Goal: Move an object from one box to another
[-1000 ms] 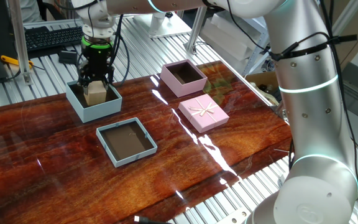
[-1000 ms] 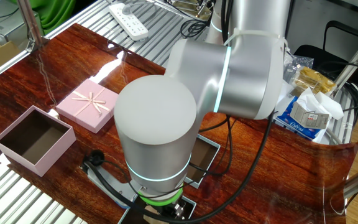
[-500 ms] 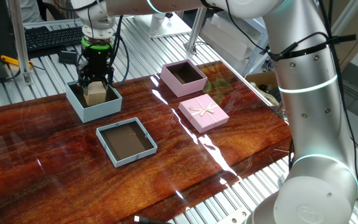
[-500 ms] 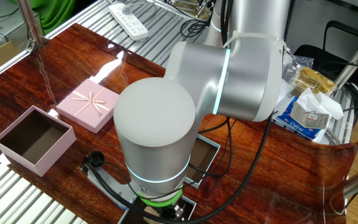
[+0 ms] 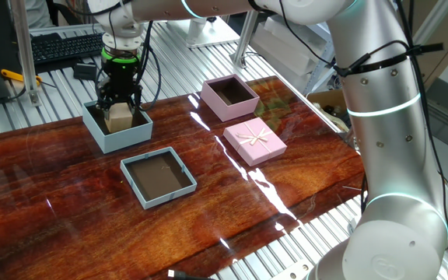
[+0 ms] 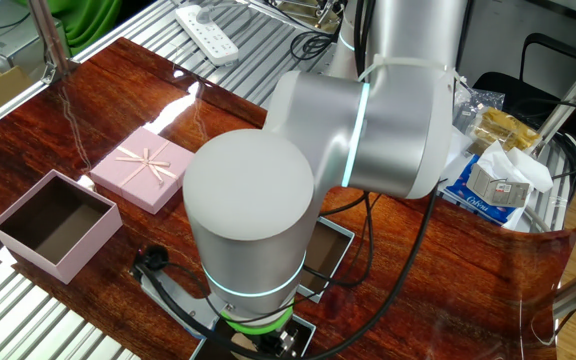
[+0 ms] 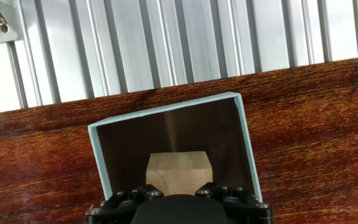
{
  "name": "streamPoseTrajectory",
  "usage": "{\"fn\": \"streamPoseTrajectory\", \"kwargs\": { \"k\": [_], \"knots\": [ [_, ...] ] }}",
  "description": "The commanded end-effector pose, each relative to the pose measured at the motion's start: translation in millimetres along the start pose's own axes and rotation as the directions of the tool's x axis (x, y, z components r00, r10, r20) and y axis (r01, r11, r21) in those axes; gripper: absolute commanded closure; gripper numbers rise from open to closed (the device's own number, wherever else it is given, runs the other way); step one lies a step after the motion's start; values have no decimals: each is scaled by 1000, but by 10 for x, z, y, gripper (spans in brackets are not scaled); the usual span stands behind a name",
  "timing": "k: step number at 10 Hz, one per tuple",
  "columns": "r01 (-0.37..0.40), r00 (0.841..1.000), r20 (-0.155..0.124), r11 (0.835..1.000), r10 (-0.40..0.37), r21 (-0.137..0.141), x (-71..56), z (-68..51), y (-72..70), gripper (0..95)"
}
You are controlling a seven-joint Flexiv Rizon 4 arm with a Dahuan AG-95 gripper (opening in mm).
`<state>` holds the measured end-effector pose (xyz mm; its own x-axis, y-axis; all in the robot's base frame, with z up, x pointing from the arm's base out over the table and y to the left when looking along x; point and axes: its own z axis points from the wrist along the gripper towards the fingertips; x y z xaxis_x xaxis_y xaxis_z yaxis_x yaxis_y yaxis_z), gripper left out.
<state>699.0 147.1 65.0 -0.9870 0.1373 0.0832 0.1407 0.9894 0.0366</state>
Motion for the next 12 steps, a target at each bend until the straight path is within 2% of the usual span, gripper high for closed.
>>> {"fn": "streamPoseTrajectory", "kwargs": {
  "k": [1, 3, 4, 5, 9, 12],
  "knots": [
    [-8, 1000, 0, 1000, 8, 0, -6, 12, 0, 950],
    [-48, 999, -5, 999, 48, 2, -4, 18, 2, 570],
    [-53, 999, -6, 999, 53, 2, -5, 21, 3, 570],
    [-57, 998, -7, 998, 57, 3, -6, 25, 3, 380],
    [-69, 997, -18, 998, 69, 6, -7, 32, 5, 380],
    [-97, 995, -32, 995, 97, 7, 1, -61, -21, 380]
  ]
}}
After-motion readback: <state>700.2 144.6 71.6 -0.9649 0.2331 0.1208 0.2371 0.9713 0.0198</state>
